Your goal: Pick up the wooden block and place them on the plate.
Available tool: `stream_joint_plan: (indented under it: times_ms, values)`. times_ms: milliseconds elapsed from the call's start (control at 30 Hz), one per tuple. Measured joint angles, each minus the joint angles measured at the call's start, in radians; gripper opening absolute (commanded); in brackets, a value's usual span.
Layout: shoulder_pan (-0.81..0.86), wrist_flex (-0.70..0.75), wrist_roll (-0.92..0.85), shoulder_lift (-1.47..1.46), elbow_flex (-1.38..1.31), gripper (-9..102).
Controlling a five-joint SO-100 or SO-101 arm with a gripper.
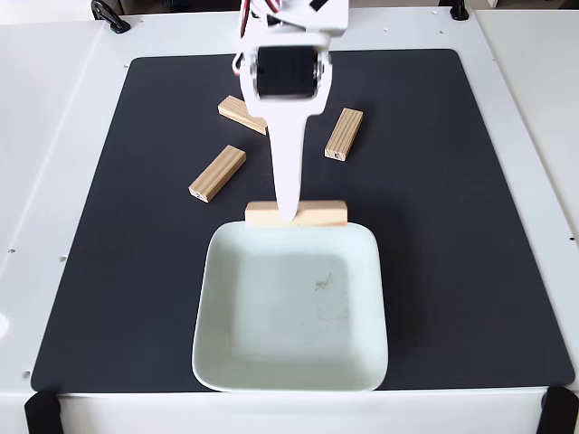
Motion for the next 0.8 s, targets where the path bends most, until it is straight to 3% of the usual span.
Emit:
stream_joint_plan:
  times_ms: [333,800]
  values:
    - [0.011,-0.002,0.025,-0.393,-0.408,0]
    - [0.011,-0.002,0.025,-0.503,-0.540,0]
